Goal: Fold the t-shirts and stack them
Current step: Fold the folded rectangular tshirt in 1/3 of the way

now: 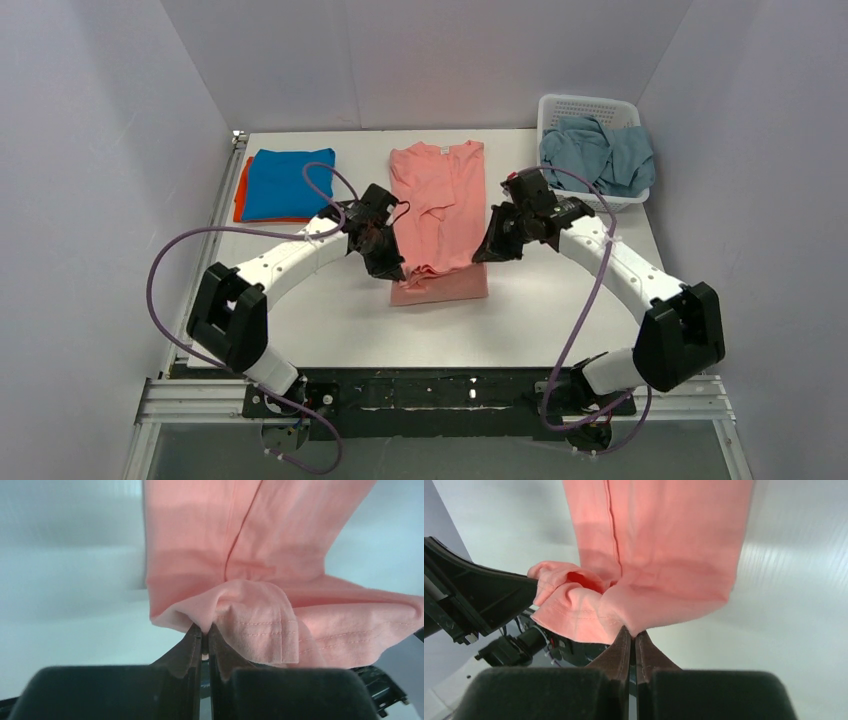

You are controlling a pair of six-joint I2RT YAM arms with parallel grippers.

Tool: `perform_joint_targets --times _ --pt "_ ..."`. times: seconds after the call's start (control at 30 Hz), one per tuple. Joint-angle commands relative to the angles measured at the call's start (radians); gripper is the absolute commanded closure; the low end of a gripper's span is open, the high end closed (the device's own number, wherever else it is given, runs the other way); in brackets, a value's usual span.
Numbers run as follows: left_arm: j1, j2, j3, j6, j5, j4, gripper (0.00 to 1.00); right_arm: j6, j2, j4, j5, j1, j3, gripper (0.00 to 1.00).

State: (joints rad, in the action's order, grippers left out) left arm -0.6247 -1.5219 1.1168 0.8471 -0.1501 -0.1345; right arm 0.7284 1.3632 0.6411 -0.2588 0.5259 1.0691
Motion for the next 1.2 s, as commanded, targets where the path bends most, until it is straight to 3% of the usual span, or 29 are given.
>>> perform_joint_targets --times 0.0,0.13,0.3,0.67,1.0,1.03,1.07,1.1,1.17 --pt "0.063 -0.093 0.143 -0.077 0.008 -0.121 1.0 -0.089 0.119 0.041 0.056 -0.052 0.178 0.99" --pt "0.111 -0.19 0.252 -0.093 0.01 -0.146 1.0 -0.123 0.225 0.052 0.045 -0.09 0.279 0.99" --pt "0.147 -0.29 0.342 -0.157 0.113 -0.128 1.0 -0.167 0.346 0.031 0.018 -0.127 0.377 0.99" --pt "0.212 -0.466 0.521 -0.163 0.037 -0.104 1.0 -0.214 0.517 0.045 0.027 -0.173 0.555 0.99" --pt "0.238 -0.628 0.683 -0.174 0.046 -0.188 0.91 -0.208 0.676 -0.054 0.001 -0.206 0.617 0.99" --pt "0.242 -0.64 0.693 -0.174 0.038 -0.191 0.87 -0.206 0.692 -0.05 -0.005 -0.21 0.634 0.94" --pt "0.244 -0.646 0.698 -0.173 0.039 -0.191 0.76 -0.203 0.705 -0.05 -0.008 -0.215 0.644 0.83" --pt "0.246 -0.648 0.703 -0.173 0.042 -0.189 0.71 -0.204 0.716 -0.056 -0.012 -0.217 0.652 0.7" --pt "0.248 -0.653 0.734 -0.177 0.042 -0.199 0.61 -0.205 0.736 -0.04 -0.009 -0.219 0.686 0.54"
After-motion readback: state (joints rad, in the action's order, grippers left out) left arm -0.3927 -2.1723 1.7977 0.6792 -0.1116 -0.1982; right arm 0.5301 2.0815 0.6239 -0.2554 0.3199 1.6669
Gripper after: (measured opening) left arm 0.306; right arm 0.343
